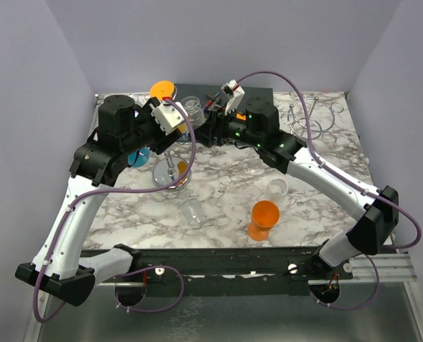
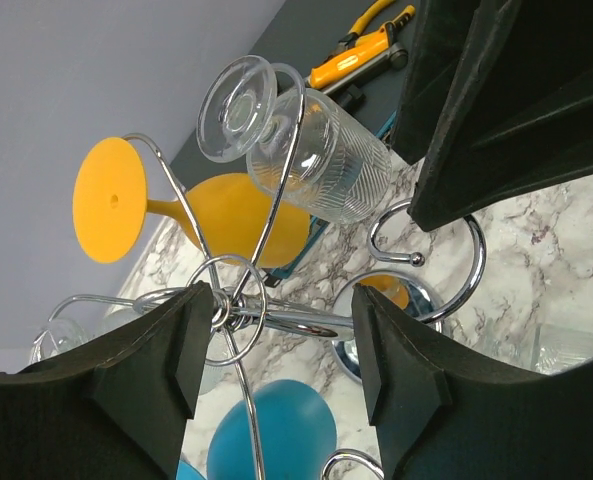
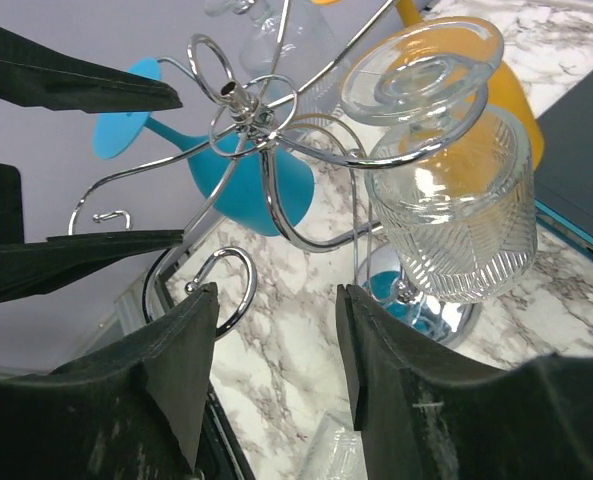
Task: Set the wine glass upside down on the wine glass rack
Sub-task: Adjust the wine rack at the center of the board, then pick up the wine glass at the center of the board.
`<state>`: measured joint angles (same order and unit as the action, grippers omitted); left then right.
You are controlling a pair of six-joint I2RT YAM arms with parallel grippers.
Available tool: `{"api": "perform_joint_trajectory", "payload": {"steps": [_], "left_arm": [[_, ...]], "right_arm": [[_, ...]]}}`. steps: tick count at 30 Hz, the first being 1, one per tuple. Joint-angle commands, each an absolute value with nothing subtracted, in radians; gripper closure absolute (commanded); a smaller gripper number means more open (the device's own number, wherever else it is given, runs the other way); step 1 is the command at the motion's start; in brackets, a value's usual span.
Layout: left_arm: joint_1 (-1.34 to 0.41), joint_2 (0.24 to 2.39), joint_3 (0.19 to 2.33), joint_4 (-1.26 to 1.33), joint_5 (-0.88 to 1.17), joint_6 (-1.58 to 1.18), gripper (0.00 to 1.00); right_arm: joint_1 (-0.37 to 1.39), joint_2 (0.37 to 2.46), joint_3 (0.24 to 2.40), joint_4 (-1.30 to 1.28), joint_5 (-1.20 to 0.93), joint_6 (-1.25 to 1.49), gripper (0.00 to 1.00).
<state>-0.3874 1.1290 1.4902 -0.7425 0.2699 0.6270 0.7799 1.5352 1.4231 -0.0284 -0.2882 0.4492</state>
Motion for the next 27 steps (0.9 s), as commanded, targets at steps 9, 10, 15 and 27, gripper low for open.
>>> {"api": "perform_joint_trajectory", "payload": {"steps": [9, 10, 15, 27], "left_arm": [[-0.387, 1.124, 1.54, -0.738, 0.268, 0.592, 0.35], [-0.385, 1.124, 1.545, -0.734, 0.261, 0.58, 0.35], [-0.386, 1.139, 1.587, -0.711, 0.206, 0.51, 0.21], [-0.386, 1.141, 1.623, -0.725, 0.219, 0.441, 0.14]], "right_arm": [[0.753, 1.511, 1.483, -0.271, -0.204, 0.362, 0.31], [0.747, 1.498, 1.485, -0.281, -0.197, 0.36, 0.3], [0.712, 1.455, 1.522, -0.374, -0.169, 0.374, 0.27], [0.592, 1.437, 1.533, -0.638, -0.027, 0.383, 0.27]]}}
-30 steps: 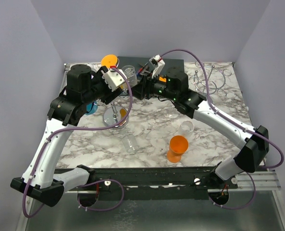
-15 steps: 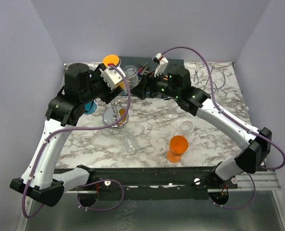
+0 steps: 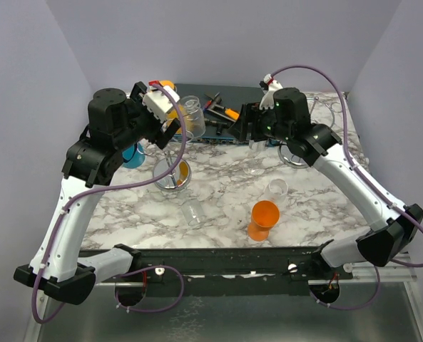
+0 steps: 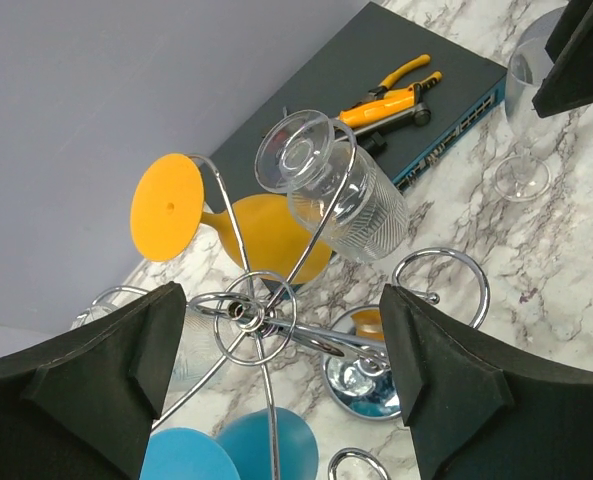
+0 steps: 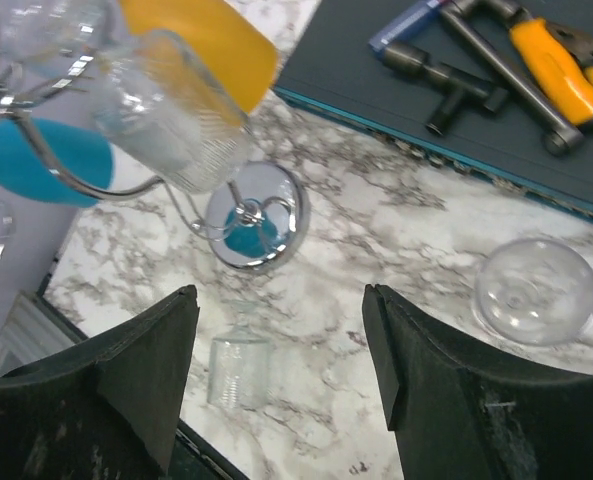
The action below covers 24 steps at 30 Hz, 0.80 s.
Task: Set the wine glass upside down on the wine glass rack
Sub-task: Pick up the wine glass at the center of the board.
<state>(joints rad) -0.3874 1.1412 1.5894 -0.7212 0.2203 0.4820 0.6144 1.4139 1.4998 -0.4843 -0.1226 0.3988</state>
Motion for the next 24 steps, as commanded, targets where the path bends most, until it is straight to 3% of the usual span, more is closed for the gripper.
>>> {"api": "perform_joint_trajectory", "payload": {"steps": [1, 12, 24], "left_arm": [[-0.387, 1.141, 1.631, -0.729, 0.22, 0.433, 0.14], [-0.386, 1.077, 1.603, -0.763, 0.216, 0.411, 0.12], [-0.387, 1.051, 1.58, -0.773, 0.243, 0.403, 0.14]], "right_arm": [[0.587, 1.454, 1.54, -0.663, -0.007, 0.374, 0.27], [0.575, 1.669, 1.694, -0.742, 0.187, 0.272, 0.39], [0.575, 1.696, 1.659, -0.754, 0.247, 0.244, 0.46]]}}
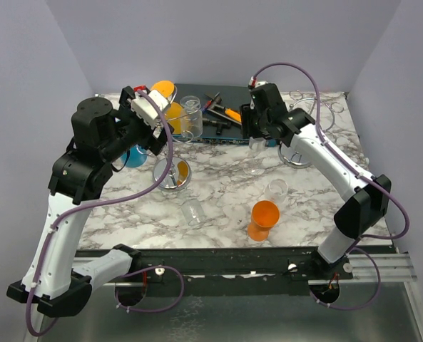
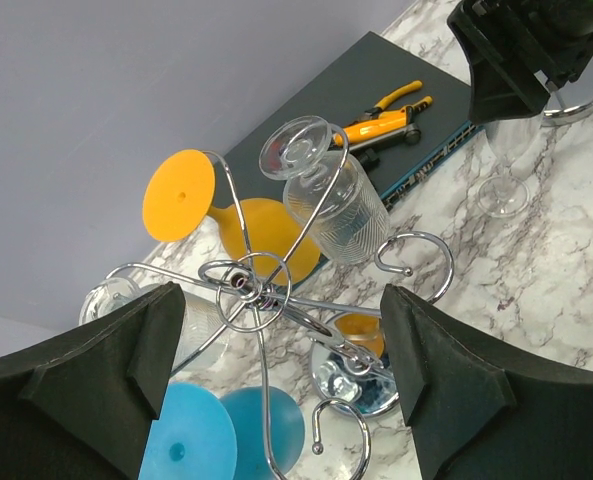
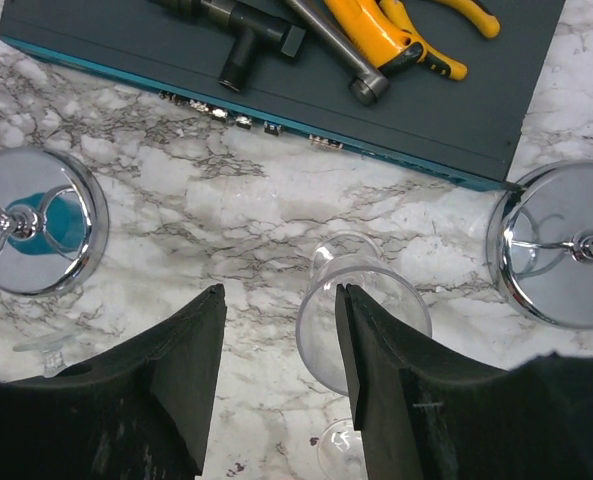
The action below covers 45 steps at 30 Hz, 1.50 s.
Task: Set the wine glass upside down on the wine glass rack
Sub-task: Pick up the wine glass at the center of the board.
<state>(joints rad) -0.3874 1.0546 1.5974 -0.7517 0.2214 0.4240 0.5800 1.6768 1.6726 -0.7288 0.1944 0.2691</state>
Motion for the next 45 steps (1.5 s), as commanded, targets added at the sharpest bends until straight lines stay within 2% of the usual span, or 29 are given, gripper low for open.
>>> {"api": "perform_joint_trajectory", "payload": {"steps": [1, 9, 11, 15, 20, 27, 29, 31, 37, 45], "left_arm": [[-0.386, 1.051, 1.579, -0.775, 0.244, 0.4, 0.14], [-0.387, 1.043, 1.591, -0.784, 0.248, 0.396, 0.15], [-0.386, 1.042, 1.595, -0.785, 0.251, 0.393, 0.15], [-0.386, 1.041, 1.605, -0.788, 0.268, 0.386, 0.16], [-0.386, 1.05, 1.621, -0.79, 0.325, 0.354, 0.16], [-0.387, 1.118, 1.667, -0.789, 0.506, 0.262, 0.15], [-0.388, 1.162, 1.7, -0.785, 0.558, 0.207, 0.12], [-0.39, 1.207, 1.738, -0.78, 0.604, 0.161, 0.01], [-0.414, 1.331, 1.829, -0.732, 0.655, 0.049, 0.01], [-0.454, 1.411, 1.902, -0.691, 0.675, -0.041, 0.01]], "right_arm": [[0.574, 1.698, 1.655, -0.755, 0.243, 0.241, 0.48], [0.575, 1.75, 1.65, -0.804, 0.21, 0.244, 0.64], [0.575, 1.761, 1.663, -0.826, 0.212, 0.242, 0.72], [0.575, 1.747, 1.7, -0.867, 0.222, 0.245, 1.0], [0.575, 1.627, 1.748, -0.887, 0.2, 0.264, 1.0], [0.575, 1.451, 1.947, -0.997, 0.182, 0.315, 1.0], [0.575, 1.4, 1.995, -0.999, 0.167, 0.324, 1.0], [0.575, 1.342, 2.013, -0.962, 0.125, 0.338, 1.0], [0.575, 1.164, 1.858, -0.649, -0.09, 0.404, 1.0], [0.575, 1.134, 1.745, -0.438, -0.221, 0.464, 1.0]]}}
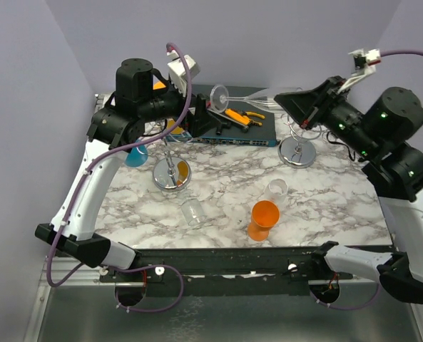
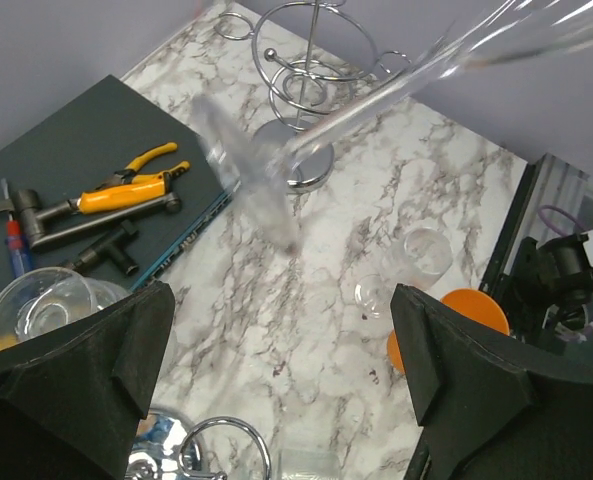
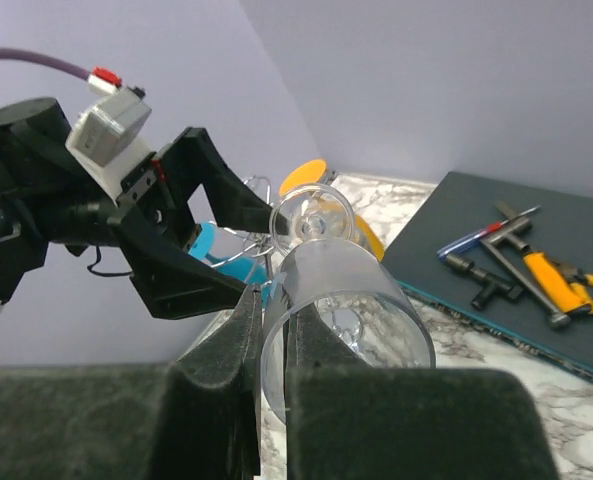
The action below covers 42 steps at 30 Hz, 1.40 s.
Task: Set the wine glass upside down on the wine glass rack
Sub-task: Pick up the wine glass at the center of the board, then turn the wine glass upside down at the wine rack.
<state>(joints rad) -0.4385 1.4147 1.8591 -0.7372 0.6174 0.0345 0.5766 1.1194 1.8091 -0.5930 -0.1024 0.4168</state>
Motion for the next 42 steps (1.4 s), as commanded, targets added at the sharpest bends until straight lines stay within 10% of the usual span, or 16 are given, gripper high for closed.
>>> {"api": "perform_joint_trajectory", "payload": {"steps": [1, 15, 19, 23, 26, 30, 39, 42], "left_arm": [[-0.454, 1.41, 1.904, -0.686, 0.678, -0.045, 0.01], [-0.454, 1.345, 1.848, -0.681, 0.634, -0.005, 0.32], [-0.454, 1.356, 1.881, -0.679, 0.636, 0.02, 0.55], [-0.454, 1.361, 1.904, -0.68, 0.604, 0.045, 0.97], [-0.454, 1.344, 1.897, -0.68, 0.572, 0.104, 1.0], [-0.454, 1.31, 1.898, -0.681, 0.534, 0.237, 1.0], [-0.454, 1.188, 1.832, -0.684, 0.556, 0.727, 1.0], [-0.454, 1.158, 1.817, -0.683, 0.575, 0.832, 1.0]], "right_arm": [[0.575, 1.132, 1.736, -0.425, -0.228, 0.471, 1.0], [0.575, 1.046, 1.58, -0.26, -0.272, 0.523, 1.0], [0.575, 1.038, 1.53, -0.214, -0.32, 0.551, 1.0], [0.575, 1.023, 1.466, -0.171, -0.349, 0.58, 1.0], [0.575, 1.018, 1.427, -0.151, -0.391, 0.593, 0.99], [0.575, 1.021, 1.388, -0.194, -0.451, 0.601, 0.8], [0.575, 1.003, 1.34, -0.459, -0.517, 0.553, 0.01], [0.575, 1.014, 1.376, -0.569, -0.54, 0.495, 0.0]]}}
